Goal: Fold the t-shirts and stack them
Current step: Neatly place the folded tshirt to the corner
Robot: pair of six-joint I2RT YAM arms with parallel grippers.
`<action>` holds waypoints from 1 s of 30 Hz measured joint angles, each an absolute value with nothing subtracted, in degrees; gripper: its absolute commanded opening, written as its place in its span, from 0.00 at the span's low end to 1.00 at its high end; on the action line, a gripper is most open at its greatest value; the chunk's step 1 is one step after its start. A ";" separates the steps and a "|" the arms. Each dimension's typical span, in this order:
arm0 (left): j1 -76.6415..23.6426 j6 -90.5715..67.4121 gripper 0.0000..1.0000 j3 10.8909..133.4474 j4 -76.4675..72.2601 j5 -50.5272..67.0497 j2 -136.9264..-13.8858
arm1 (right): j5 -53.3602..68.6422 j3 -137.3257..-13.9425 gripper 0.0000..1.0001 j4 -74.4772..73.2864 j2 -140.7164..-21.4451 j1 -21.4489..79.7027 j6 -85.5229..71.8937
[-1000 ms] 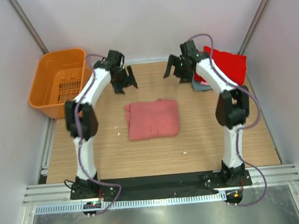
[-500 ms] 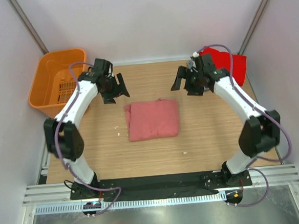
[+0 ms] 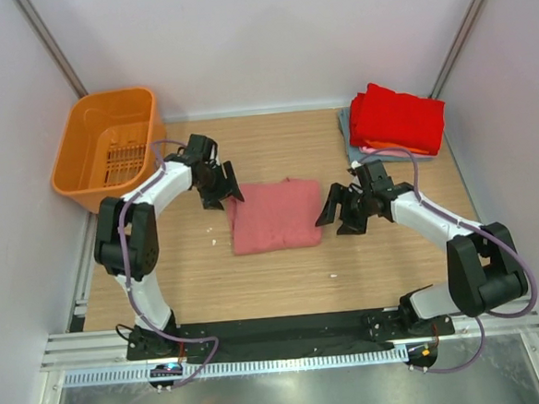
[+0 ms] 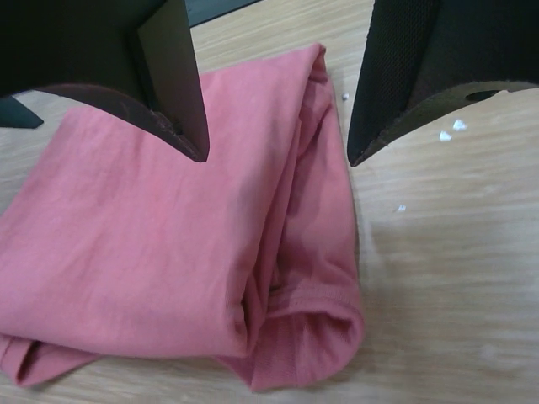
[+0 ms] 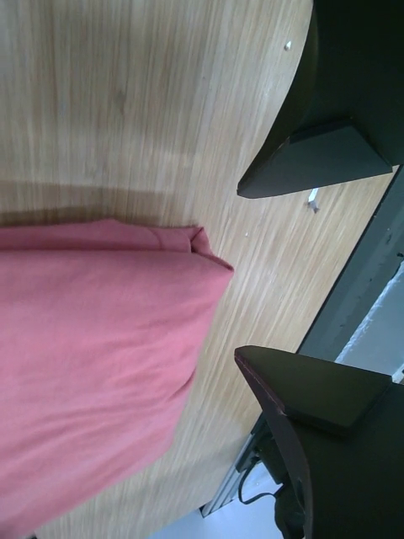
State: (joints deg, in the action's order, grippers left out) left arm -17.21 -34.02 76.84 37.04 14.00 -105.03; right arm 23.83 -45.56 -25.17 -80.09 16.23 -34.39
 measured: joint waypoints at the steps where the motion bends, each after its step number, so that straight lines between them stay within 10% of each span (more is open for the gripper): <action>1: -17.39 -34.00 0.66 77.52 36.64 14.13 -106.32 | 24.01 -45.45 0.77 -24.62 -79.46 16.32 -34.39; 9: -18.17 -34.06 0.53 83.40 34.28 14.09 -113.45 | 24.21 -45.74 0.77 -22.92 -78.78 16.43 -33.80; 14: -18.52 -34.72 0.00 86.96 33.80 13.87 -116.84 | 24.53 -46.61 0.77 -22.79 -78.78 16.43 -33.23; 30: -21.34 -35.48 0.00 89.52 40.12 5.26 -102.52 | 24.77 -46.70 0.77 -23.66 -76.88 16.43 -31.94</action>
